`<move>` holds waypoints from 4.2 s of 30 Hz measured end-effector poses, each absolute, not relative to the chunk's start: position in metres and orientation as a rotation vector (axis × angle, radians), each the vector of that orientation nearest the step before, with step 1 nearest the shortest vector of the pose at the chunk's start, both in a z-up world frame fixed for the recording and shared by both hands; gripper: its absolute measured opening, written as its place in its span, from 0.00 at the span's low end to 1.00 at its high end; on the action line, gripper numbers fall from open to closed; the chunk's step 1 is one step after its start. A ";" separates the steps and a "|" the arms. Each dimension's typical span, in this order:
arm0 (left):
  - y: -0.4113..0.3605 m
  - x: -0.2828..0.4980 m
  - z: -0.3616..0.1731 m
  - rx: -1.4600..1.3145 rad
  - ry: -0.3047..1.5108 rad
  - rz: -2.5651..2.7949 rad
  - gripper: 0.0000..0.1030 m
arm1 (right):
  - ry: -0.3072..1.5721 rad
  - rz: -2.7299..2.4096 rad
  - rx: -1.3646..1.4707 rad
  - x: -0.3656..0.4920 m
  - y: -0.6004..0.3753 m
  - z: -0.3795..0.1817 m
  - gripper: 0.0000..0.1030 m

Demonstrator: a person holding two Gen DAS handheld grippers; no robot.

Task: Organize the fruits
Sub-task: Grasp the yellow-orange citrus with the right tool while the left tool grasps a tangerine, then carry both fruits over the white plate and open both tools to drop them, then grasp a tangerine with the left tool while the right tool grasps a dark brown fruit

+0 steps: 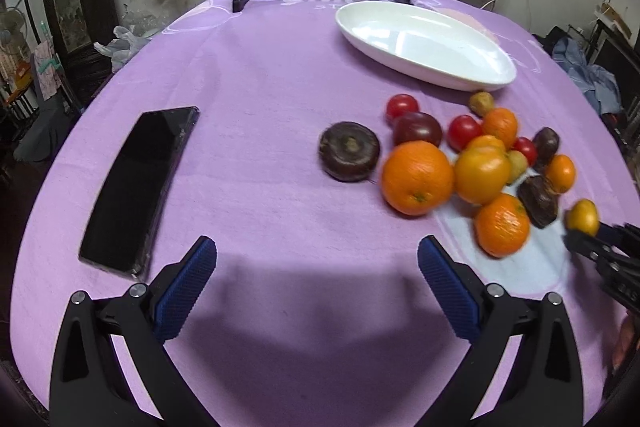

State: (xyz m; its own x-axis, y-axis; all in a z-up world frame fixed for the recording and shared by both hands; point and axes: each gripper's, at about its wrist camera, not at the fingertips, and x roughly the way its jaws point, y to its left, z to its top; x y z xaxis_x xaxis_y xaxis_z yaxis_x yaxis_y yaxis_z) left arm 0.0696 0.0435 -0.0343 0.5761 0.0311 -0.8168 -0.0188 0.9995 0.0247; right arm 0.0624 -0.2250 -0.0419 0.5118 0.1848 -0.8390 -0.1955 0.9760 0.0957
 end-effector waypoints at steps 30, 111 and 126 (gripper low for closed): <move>-0.009 0.097 -0.040 -0.012 1.009 -0.118 0.42 | 0.965 0.327 0.099 0.039 -0.243 -0.029 0.38; -0.047 0.076 -0.037 0.023 1.012 -0.264 0.88 | 0.920 0.342 0.076 0.049 -0.241 -0.028 0.84; -0.059 0.079 -0.044 0.055 1.028 -0.309 0.42 | 0.928 0.313 0.037 0.044 -0.236 -0.029 0.84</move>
State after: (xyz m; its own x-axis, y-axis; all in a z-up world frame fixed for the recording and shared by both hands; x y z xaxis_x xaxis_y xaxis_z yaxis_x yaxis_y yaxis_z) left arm 0.0794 -0.0589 -0.0444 0.4769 -0.2272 -0.8490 0.2787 0.9552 -0.0991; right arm 0.0445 -0.2361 -0.0288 0.5578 0.2810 -0.7810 -0.2497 0.9542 0.1650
